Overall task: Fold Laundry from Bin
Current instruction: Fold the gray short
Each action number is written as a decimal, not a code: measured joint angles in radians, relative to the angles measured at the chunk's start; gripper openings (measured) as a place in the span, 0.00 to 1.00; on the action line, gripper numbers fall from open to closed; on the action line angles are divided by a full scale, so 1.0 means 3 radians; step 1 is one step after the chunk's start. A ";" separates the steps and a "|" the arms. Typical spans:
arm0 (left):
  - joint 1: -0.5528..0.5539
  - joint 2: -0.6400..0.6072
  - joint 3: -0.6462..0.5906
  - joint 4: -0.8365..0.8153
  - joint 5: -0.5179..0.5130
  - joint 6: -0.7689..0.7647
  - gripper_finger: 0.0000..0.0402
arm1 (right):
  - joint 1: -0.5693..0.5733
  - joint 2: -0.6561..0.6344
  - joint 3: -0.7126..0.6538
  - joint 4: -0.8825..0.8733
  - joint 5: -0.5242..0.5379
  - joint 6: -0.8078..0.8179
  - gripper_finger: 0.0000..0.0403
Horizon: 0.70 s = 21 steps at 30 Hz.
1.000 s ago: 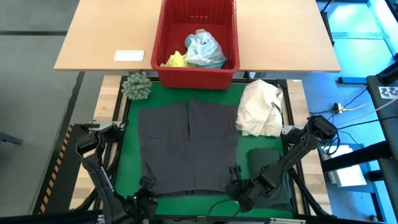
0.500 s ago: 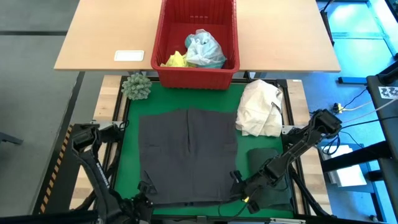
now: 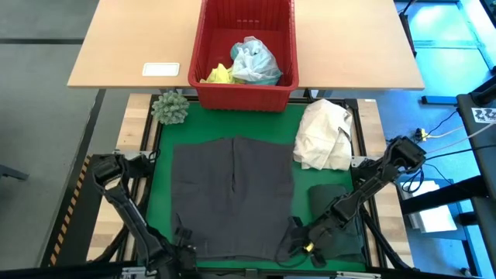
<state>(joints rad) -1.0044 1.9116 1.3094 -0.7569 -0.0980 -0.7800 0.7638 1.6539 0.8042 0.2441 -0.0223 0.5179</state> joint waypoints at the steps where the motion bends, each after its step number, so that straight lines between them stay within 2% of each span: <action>1: 0.0004 -0.0050 0.0001 0.0008 -0.0004 -0.0010 0.12 | -0.0004 0.0000 0.0000 0.0039 0.0006 0.0002 0.21; 7: 0.0012 -0.0380 0.0003 0.0019 -0.0145 -0.0108 0.25 | -0.0014 0.0001 -0.0003 0.0066 0.0077 0.0003 0.41; 10: 0.0009 -0.0556 0.0003 -0.0015 -0.0439 -0.0105 0.27 | -0.0012 0.0001 -0.0003 0.0039 0.0202 -0.0094 0.47; 16: 0.0025 -0.0717 0.0006 -0.0441 -0.1574 0.0055 0.26 | -0.0180 0.0000 -0.0002 -0.0057 0.0838 -0.0587 0.46; 19: 0.0084 -0.0712 -0.0017 -0.0557 -0.1692 0.0245 0.24 | -0.0404 -0.0001 -0.0001 -0.0279 0.1228 -0.0644 0.43; 21: 0.0156 -0.0735 -0.0126 -0.0560 -0.1715 0.0271 0.21 | -0.0594 -0.0001 -0.0001 -0.0431 0.1366 -0.0647 0.40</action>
<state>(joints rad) -0.9576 1.6912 1.2717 -0.9250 -0.6123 -0.6986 0.5855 1.6535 0.8040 0.1147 0.3875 0.3239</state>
